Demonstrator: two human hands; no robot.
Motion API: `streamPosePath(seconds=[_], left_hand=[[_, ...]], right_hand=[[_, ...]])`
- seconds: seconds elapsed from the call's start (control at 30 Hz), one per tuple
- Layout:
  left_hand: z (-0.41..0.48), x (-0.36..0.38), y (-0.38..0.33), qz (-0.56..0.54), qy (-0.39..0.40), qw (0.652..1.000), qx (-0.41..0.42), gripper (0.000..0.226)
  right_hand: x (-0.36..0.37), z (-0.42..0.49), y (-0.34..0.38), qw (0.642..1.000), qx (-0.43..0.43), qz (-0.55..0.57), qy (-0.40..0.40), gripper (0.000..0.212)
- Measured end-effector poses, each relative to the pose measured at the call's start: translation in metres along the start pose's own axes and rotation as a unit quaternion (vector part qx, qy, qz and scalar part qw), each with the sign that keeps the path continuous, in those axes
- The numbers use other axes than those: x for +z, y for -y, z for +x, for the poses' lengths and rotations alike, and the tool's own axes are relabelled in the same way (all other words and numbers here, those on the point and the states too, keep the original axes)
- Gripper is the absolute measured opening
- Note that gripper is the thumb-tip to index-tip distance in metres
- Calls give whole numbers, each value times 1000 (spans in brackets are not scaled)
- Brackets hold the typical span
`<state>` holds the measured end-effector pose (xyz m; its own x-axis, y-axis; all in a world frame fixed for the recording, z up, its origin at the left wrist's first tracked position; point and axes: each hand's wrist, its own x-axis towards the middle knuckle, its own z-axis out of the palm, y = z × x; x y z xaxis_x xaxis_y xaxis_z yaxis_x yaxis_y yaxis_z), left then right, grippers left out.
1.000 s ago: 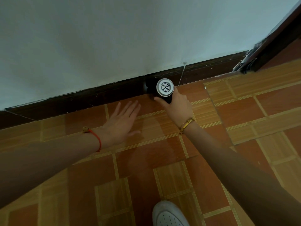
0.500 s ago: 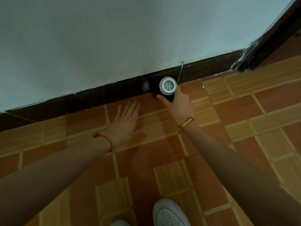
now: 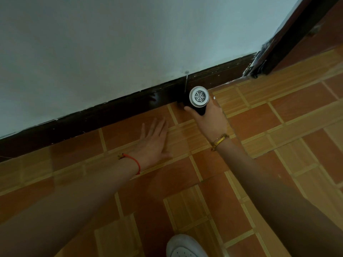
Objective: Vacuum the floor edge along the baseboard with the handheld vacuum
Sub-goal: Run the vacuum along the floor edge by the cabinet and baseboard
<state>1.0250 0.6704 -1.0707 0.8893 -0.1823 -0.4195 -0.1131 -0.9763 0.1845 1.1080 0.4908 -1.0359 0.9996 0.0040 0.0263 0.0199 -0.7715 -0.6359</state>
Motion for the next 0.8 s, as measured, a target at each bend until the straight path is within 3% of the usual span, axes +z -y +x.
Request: streamPosePath(seconds=[0.13, 0.53, 0.8], left_hand=[[17, 4, -14, -9, 2, 1000, 24, 115], [47, 18, -31, -16, -21, 998, 56, 123], [50, 20, -25, -48, 8, 998, 36, 125]], right_hand=[[-6, 5, -7, 1000, -12, -19, 14, 71], [-42, 23, -49, 989, 109, -29, -94, 78], [-38, 35, -49, 991, 100, -36, -85, 75]])
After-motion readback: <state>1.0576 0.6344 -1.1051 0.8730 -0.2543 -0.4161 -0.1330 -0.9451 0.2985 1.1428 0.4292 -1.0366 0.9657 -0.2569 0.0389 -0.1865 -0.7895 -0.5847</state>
